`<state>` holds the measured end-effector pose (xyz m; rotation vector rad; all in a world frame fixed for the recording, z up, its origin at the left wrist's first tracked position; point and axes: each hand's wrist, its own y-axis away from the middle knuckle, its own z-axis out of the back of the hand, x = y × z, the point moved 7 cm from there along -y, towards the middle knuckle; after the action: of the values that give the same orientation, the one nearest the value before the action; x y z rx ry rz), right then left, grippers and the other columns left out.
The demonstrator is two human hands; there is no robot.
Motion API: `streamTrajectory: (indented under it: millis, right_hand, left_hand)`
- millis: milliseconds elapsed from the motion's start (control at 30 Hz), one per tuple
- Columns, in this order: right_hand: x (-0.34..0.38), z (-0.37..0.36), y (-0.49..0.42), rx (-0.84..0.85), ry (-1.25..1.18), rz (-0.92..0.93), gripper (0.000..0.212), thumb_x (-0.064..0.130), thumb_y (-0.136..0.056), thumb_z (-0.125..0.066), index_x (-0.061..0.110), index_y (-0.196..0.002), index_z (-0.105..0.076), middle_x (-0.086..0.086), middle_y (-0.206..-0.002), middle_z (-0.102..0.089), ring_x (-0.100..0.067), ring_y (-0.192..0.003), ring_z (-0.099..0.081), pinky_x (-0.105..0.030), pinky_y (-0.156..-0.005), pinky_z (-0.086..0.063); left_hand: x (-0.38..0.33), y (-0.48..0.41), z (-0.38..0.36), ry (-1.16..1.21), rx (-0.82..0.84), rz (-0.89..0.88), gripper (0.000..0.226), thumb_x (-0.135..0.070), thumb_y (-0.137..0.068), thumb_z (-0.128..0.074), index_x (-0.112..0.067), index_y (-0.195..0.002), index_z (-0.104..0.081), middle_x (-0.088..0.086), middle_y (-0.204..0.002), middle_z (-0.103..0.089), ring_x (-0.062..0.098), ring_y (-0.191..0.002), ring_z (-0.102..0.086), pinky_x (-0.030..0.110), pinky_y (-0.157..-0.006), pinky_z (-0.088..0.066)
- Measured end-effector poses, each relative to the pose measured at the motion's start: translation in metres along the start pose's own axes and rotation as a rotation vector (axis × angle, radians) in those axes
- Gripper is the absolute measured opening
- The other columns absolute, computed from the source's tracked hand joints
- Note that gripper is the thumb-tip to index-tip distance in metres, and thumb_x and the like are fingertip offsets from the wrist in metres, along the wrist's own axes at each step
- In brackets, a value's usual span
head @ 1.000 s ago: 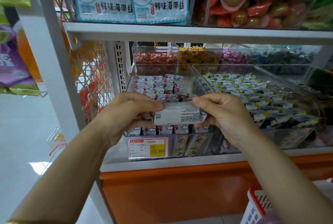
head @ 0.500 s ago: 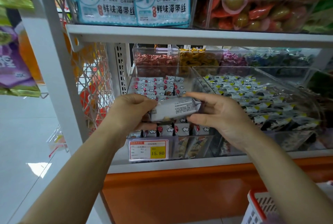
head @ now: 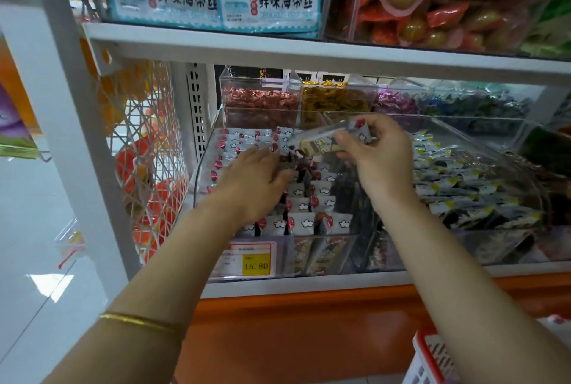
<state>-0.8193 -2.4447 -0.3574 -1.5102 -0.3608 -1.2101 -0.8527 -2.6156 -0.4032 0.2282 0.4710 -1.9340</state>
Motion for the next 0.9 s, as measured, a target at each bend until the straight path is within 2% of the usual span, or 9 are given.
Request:
streamTrajectory:
  millis: [67,200,333,467,533,600,667,767,900]
  right_hand:
    - [0.004,-0.016,-0.015,0.028,0.183,0.102,0.014,0.012,-0.085,-0.067,0.01,-0.097,-0.061,-0.001,-0.095,-0.059,-0.013,-0.085,-0.058,-0.017,-0.074,-0.048]
    - [0.005,-0.049,-0.045,0.183,0.468,0.235,0.024,0.018,-0.084,-0.067,0.011,-0.107,-0.063,0.0,-0.103,-0.053,-0.009,-0.097,-0.043,-0.01,-0.068,-0.029]
    - [-0.001,-0.087,-0.052,0.466,0.687,0.341,0.018,0.02,-0.083,-0.068,0.011,-0.098,-0.064,-0.005,-0.105,-0.059,-0.017,-0.096,-0.052,-0.025,-0.074,-0.036]
    - [-0.009,-0.112,-0.045,0.628,0.779,0.352,0.021,0.022,-0.084,-0.067,0.011,-0.102,-0.065,-0.002,-0.1,-0.059,-0.015,-0.088,-0.052,-0.026,-0.071,-0.035]
    - [-0.02,-0.126,-0.038,0.776,0.888,0.339,0.018,0.022,-0.089,-0.061,0.012,-0.104,-0.067,-0.002,-0.104,-0.066,-0.018,-0.093,-0.059,-0.027,-0.074,-0.041]
    - [-0.03,-0.132,-0.036,0.874,0.949,0.295,0.02,0.016,-0.093,-0.054,0.014,-0.11,-0.065,-0.002,-0.115,-0.065,-0.019,-0.104,-0.058,-0.031,-0.084,-0.044]
    - [-0.033,-0.127,-0.046,0.826,0.88,0.203,0.021,0.009,-0.092,-0.051,0.016,-0.11,-0.061,-0.001,-0.115,-0.062,-0.02,-0.107,-0.057,-0.032,-0.086,-0.045]
    - [-0.032,-0.118,-0.067,0.67,0.766,0.134,0.017,0.006,-0.092,-0.048,0.016,-0.103,-0.056,-0.004,-0.107,-0.064,-0.021,-0.099,-0.059,-0.041,-0.088,-0.049]
    - [-0.034,-0.125,-0.076,0.639,0.855,0.212,0.017,0.011,-0.093,-0.053,0.017,-0.105,-0.064,-0.003,-0.114,-0.064,-0.019,-0.104,-0.059,-0.039,-0.091,-0.049]
  left_hand:
    - [0.006,-0.005,-0.014,-0.134,0.093,0.0,0.058,-0.048,-0.097,-0.021,-0.018,-0.147,-0.024,0.002,-0.158,-0.014,0.018,-0.145,-0.004,0.046,-0.117,-0.003]
    - [0.01,-0.007,-0.022,-0.154,0.114,-0.014,0.061,-0.054,-0.095,-0.016,-0.025,-0.148,-0.02,-0.002,-0.158,-0.011,0.015,-0.145,0.0,0.049,-0.114,0.003]
    - [0.011,-0.006,-0.021,-0.176,0.113,-0.026,0.06,-0.054,-0.095,-0.016,-0.027,-0.148,-0.02,-0.003,-0.158,-0.012,0.014,-0.145,0.0,0.049,-0.114,0.003]
    - [0.01,-0.004,-0.019,-0.191,0.132,-0.02,0.062,-0.056,-0.094,-0.016,-0.026,-0.149,-0.017,-0.004,-0.158,-0.008,0.013,-0.145,0.003,0.049,-0.114,0.003]
    - [0.012,-0.002,-0.017,-0.208,0.145,-0.007,0.067,-0.058,-0.092,-0.014,-0.024,-0.149,-0.014,-0.004,-0.159,-0.006,0.013,-0.145,0.005,0.048,-0.114,0.004]
    - [0.013,0.0,-0.017,-0.212,0.159,0.002,0.07,-0.06,-0.091,-0.012,-0.022,-0.15,-0.013,-0.004,-0.159,-0.004,0.013,-0.145,0.006,0.047,-0.114,0.006]
    - [0.013,0.002,-0.016,-0.201,0.165,0.003,0.069,-0.06,-0.091,-0.013,-0.023,-0.15,-0.013,-0.004,-0.159,-0.004,0.012,-0.145,0.007,0.046,-0.114,0.008]
    - [0.012,0.004,-0.014,-0.189,0.176,-0.005,0.069,-0.06,-0.091,-0.013,-0.023,-0.15,-0.013,-0.005,-0.159,-0.003,0.011,-0.144,0.008,0.045,-0.114,0.009]
    - [0.012,0.005,-0.012,-0.169,0.187,-0.004,0.071,-0.062,-0.09,-0.014,-0.024,-0.15,-0.013,-0.006,-0.158,-0.002,0.011,-0.144,0.009,0.044,-0.114,0.009]
